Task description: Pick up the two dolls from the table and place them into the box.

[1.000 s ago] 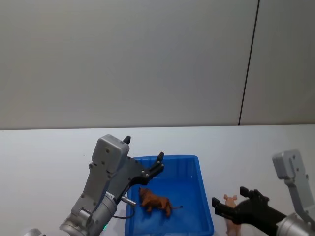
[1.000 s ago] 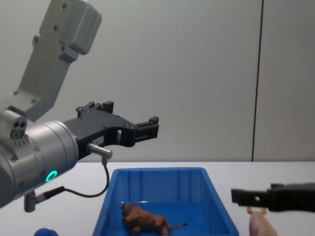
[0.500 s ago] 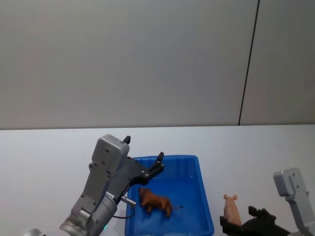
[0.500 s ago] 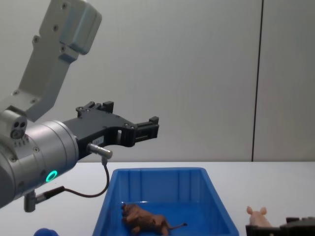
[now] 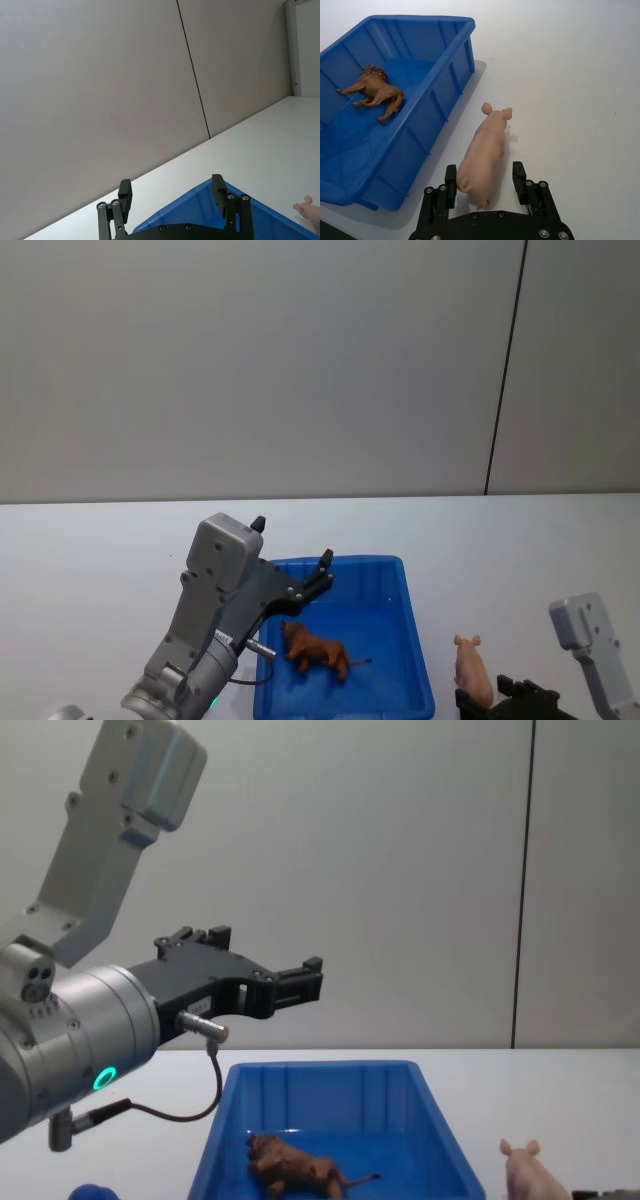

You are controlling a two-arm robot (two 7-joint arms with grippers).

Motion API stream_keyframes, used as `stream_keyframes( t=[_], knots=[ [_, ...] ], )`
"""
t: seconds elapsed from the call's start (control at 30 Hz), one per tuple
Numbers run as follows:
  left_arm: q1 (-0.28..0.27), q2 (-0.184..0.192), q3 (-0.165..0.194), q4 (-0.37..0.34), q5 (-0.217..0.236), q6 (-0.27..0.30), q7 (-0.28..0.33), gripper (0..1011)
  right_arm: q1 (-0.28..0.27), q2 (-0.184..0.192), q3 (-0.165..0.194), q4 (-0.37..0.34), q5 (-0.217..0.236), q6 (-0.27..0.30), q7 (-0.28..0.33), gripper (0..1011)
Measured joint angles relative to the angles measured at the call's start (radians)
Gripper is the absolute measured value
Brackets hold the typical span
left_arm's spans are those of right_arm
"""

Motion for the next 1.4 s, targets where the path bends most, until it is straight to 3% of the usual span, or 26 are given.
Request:
stream_keyframes(
  t=[0.1,0.27,0.4,0.73,0.97,1.17,1.4],
  knots=[
    [0.000,0.000,0.000,0.000,0.000,0.000,0.000,1001,0.000,-0.001,0.000,0.000,0.000,-0.001,-0.004,641],
    [0.000,0.000,0.000,0.000,0.000,0.000,0.000,1002,-0.002,-0.003,-0.001,-0.003,-0.001,-0.008,-0.015,453],
    [0.000,0.000,0.000,0.000,0.000,0.000,0.000,1002,-0.003,-0.003,0.000,-0.010,-0.003,-0.019,-0.023,375],
    [0.000,0.000,0.000,0.000,0.000,0.000,0.000,1002,0.004,-0.002,0.004,-0.044,-0.021,-0.064,-0.031,375],
    [0.000,0.000,0.000,0.000,0.000,0.000,0.000,1002,0.033,-0.007,0.006,-0.083,-0.035,-0.085,0.005,375],
    [0.000,0.000,0.000,0.000,0.000,0.000,0.000,1002,0.069,-0.021,0.001,-0.099,-0.039,-0.077,0.050,375],
    [0.000,0.000,0.000,0.000,0.000,0.000,0.000,1002,0.130,-0.056,-0.015,-0.085,-0.042,-0.029,0.116,375]
  ],
)
